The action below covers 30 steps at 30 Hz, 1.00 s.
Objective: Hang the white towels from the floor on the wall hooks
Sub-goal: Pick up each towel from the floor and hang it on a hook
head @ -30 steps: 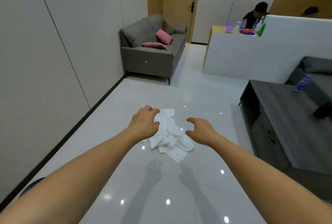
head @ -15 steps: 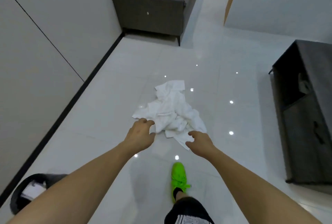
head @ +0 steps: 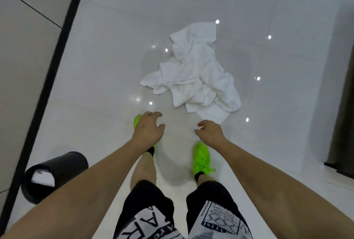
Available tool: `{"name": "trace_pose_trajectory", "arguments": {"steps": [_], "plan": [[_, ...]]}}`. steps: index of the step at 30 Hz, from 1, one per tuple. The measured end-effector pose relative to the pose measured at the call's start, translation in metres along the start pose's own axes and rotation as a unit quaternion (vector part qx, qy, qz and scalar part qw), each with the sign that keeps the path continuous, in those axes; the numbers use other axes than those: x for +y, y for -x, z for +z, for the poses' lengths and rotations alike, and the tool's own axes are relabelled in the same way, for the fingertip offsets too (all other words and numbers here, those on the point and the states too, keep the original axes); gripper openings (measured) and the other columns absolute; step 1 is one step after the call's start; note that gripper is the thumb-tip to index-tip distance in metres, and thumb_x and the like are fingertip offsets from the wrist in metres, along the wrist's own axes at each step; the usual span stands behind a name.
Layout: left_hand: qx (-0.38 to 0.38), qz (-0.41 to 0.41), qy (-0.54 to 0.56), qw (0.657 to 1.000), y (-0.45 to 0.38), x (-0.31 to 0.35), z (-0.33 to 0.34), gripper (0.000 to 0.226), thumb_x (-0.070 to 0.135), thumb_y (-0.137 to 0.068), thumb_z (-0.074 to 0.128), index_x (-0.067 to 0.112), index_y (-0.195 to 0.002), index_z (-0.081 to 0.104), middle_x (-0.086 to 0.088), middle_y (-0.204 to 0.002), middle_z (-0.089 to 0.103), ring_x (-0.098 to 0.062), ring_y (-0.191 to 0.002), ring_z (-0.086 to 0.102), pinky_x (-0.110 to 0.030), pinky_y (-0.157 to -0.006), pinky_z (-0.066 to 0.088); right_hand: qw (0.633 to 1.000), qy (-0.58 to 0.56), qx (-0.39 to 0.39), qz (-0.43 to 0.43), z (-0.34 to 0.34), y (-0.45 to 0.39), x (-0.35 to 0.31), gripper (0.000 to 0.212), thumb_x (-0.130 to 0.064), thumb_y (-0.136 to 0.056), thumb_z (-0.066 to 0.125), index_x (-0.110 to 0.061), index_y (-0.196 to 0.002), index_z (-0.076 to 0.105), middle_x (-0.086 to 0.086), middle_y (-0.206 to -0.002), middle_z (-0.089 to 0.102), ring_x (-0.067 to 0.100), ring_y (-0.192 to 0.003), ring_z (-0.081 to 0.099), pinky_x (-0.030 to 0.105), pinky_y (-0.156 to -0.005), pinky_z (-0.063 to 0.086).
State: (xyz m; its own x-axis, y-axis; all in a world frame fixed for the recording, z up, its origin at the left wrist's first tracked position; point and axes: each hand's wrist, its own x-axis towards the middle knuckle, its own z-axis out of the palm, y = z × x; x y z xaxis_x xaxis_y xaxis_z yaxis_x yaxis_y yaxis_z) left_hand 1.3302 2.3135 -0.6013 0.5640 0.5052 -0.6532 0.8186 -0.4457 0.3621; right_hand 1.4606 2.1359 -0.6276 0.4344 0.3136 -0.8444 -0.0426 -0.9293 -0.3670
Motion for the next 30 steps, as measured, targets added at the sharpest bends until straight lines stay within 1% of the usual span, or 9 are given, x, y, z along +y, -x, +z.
{"name": "trace_pose_trajectory", "arguments": {"steps": [4, 8, 11, 15, 19, 21, 23, 25, 30], "plan": [[-0.048, 0.005, -0.009, 0.999, -0.104, -0.038, 0.032, 0.046, 0.024, -0.091, 0.061, 0.014, -0.136, 0.055, -0.012, -0.14, 0.05, -0.024, -0.128, 0.045, -0.023, -0.099, 0.031, 0.996, -0.072, -0.004, 0.055, 0.044, -0.101, -0.009, 0.044, -0.03, -0.087, 0.064, -0.013, -0.127, 0.062, 0.007, -0.124, 0.064, 0.025, -0.116, 0.058, 0.036, -0.102, 0.045], [-0.104, 0.013, -0.035, 0.994, -0.211, -0.084, 0.074, 0.046, 0.025, -0.091, 0.06, 0.015, -0.135, 0.054, -0.009, -0.136, 0.053, -0.021, -0.124, 0.046, -0.021, -0.095, 0.031, 0.974, -0.182, -0.007, 0.134, 0.102, -0.208, -0.006, 0.036, -0.027, -0.085, 0.067, -0.012, -0.118, 0.067, 0.008, -0.106, 0.068, 0.027, -0.099, 0.066, 0.043, -0.089, 0.056], [-0.136, 0.029, -0.06, 0.988, -0.276, -0.115, 0.101, 0.046, 0.025, -0.091, 0.059, 0.014, -0.135, 0.054, -0.011, -0.134, 0.055, -0.022, -0.126, 0.046, -0.024, -0.099, 0.031, 0.948, -0.258, -0.003, 0.188, 0.141, -0.277, 0.0, 0.026, -0.022, -0.085, 0.068, -0.011, -0.109, 0.068, 0.01, -0.096, 0.069, 0.025, -0.085, 0.067, 0.037, -0.072, 0.06], [-0.159, 0.025, -0.079, 0.984, -0.343, -0.16, 0.136, 0.044, 0.024, -0.089, 0.061, 0.014, -0.131, 0.057, -0.013, -0.121, 0.061, -0.023, -0.121, 0.049, -0.025, -0.098, 0.03, 0.921, -0.319, 0.009, 0.224, 0.18, -0.366, 0.01, 0.026, -0.021, -0.087, 0.069, -0.009, -0.11, 0.066, 0.01, -0.094, 0.069, 0.022, -0.079, 0.066, 0.037, -0.074, 0.061], [-0.173, 0.024, -0.11, 0.978, -0.385, -0.197, 0.158, 0.045, 0.028, -0.088, 0.06, 0.018, -0.131, 0.057, -0.012, -0.125, 0.057, -0.027, -0.122, 0.049, -0.026, -0.101, 0.031, 0.875, -0.414, 0.057, 0.244, 0.203, -0.433, 0.016, 0.027, -0.02, -0.089, 0.067, -0.009, -0.113, 0.061, 0.012, -0.088, 0.064, 0.023, -0.072, 0.062, 0.036, -0.071, 0.061], [-0.177, 0.024, -0.124, 0.976, -0.395, -0.206, 0.164, 0.044, 0.028, -0.088, 0.06, 0.018, -0.131, 0.057, -0.012, -0.126, 0.056, -0.029, -0.122, 0.049, -0.028, -0.102, 0.031, 0.852, -0.447, 0.09, 0.257, 0.208, -0.452, 0.017, 0.016, -0.018, -0.091, 0.065, -0.01, -0.106, 0.064, 0.012, -0.084, 0.063, 0.022, -0.065, 0.059, 0.032, -0.062, 0.059], [-0.188, 0.023, -0.132, 0.973, -0.396, -0.209, 0.166, 0.043, 0.029, -0.088, 0.061, 0.018, -0.13, 0.058, -0.012, -0.128, 0.056, -0.029, -0.12, 0.05, -0.029, -0.102, 0.033, 0.844, -0.455, 0.117, 0.258, 0.21, -0.458, 0.018, 0.01, -0.015, -0.092, 0.063, -0.007, -0.098, 0.066, 0.013, -0.081, 0.064, 0.021, -0.061, 0.059, 0.03, -0.059, 0.056], [-0.198, 0.029, -0.143, 0.969, -0.391, -0.204, 0.164, 0.043, 0.029, -0.088, 0.06, 0.018, -0.13, 0.057, -0.011, -0.129, 0.057, -0.028, -0.119, 0.051, -0.029, -0.101, 0.034, 0.85, -0.449, 0.125, 0.246, 0.205, -0.448, 0.012, 0.011, -0.014, -0.092, 0.062, -0.005, -0.097, 0.067, 0.013, -0.08, 0.066, 0.02, -0.062, 0.061, 0.031, -0.061, 0.058], [-0.218, 0.054, -0.155, 0.962, -0.356, -0.146, 0.124, 0.047, 0.026, -0.09, 0.059, 0.018, -0.135, 0.052, -0.013, -0.132, 0.053, -0.029, -0.124, 0.048, -0.031, -0.101, 0.034, 0.857, -0.463, 0.073, 0.217, 0.162, -0.376, -0.017, 0.011, -0.013, -0.094, 0.058, -0.006, -0.098, 0.066, 0.015, -0.088, 0.068, 0.022, -0.073, 0.065, 0.037, -0.074, 0.061]]}}
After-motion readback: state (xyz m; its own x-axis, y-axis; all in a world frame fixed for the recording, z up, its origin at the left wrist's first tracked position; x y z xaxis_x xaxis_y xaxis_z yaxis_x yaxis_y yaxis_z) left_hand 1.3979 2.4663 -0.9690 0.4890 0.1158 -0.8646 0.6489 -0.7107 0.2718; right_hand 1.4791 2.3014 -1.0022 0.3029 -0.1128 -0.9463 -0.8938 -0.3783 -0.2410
